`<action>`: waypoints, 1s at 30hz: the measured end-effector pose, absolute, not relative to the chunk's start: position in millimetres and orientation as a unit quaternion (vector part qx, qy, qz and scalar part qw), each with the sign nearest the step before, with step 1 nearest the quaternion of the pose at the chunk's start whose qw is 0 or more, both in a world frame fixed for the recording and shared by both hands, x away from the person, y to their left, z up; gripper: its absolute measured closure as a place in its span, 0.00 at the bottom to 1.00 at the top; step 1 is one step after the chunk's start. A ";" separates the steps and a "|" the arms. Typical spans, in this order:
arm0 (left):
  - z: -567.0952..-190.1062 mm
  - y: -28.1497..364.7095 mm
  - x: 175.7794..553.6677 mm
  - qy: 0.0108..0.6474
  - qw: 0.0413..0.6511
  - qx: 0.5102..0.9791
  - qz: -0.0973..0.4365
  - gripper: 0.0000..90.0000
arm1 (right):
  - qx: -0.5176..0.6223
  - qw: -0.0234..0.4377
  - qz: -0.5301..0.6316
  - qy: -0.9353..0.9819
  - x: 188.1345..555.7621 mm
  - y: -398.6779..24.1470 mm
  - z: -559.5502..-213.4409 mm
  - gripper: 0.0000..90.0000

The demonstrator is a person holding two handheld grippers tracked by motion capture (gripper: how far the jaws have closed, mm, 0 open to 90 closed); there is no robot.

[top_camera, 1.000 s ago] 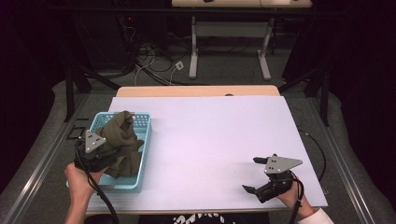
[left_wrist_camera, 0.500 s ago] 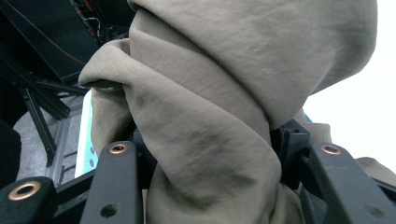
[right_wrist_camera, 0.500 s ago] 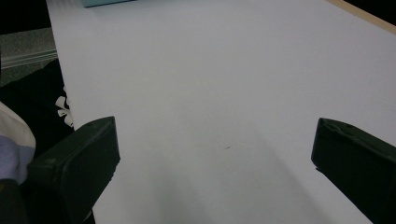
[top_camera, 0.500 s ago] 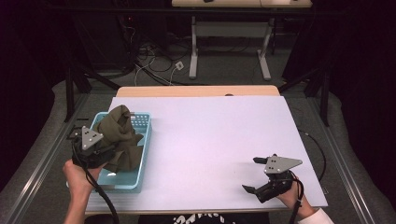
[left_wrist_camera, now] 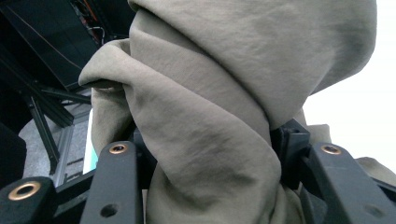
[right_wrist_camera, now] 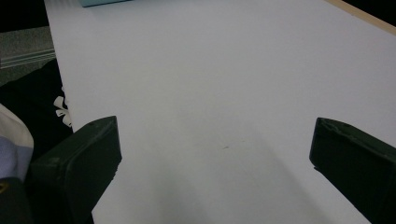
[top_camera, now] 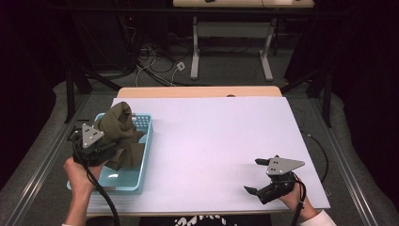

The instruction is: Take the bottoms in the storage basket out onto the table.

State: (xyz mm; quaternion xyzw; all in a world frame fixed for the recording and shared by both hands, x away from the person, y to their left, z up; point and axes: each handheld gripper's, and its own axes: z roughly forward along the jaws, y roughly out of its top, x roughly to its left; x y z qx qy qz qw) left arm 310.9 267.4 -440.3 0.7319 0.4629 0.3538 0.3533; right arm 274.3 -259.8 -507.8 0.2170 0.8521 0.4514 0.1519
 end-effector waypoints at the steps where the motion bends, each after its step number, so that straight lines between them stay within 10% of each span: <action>1: -439.5 267.4 311.2 0.463 0.354 0.732 0.354 0.54 | 0.217 0.152 0.451 0.852 274.2 -259.9 -507.9 0.02; 30: -422.7 258.7 313.1 0.445 0.373 0.726 0.369 0.54 | 0.218 0.151 0.450 0.853 274.4 -259.7 -508.1 0.02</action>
